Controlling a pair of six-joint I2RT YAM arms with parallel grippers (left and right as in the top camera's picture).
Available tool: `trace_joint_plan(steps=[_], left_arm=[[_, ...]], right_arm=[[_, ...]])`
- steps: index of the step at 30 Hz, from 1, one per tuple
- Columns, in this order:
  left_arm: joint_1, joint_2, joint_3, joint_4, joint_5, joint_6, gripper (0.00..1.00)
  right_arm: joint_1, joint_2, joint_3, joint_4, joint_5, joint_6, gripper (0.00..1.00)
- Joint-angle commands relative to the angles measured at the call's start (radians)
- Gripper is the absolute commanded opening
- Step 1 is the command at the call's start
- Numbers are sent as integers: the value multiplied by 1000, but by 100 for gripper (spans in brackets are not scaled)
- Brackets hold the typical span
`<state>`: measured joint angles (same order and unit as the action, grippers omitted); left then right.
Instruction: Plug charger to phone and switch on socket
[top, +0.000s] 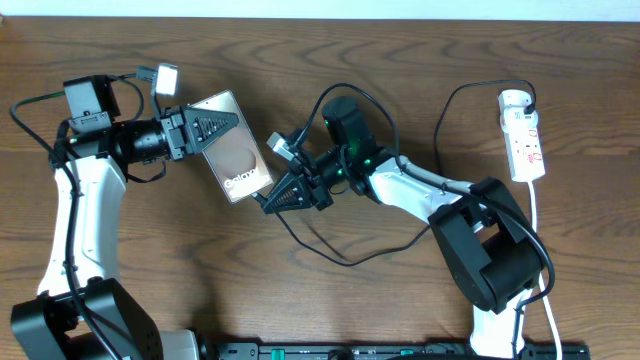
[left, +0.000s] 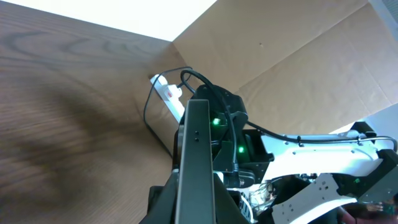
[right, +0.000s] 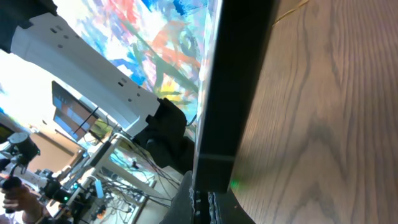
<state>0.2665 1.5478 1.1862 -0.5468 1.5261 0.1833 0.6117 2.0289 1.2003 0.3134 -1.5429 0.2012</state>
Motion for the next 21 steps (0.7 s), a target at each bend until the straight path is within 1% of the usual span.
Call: trace_joint_plan(steps=[1,4,8,21], left_arm=[[-3,-5,9,0,45,-2,7],[-3,-5,9,0,45,-5,7],[-3,-5,9,0,45,-5,7],[-3,-5,9,0,44,-4,8]], right_arm=[[7,0,8,83,-18,96,1],[13,0,8,159,-15,155,1],[25,0,8,198,-3,188,1],[38,0,8,200,7,188,1]])
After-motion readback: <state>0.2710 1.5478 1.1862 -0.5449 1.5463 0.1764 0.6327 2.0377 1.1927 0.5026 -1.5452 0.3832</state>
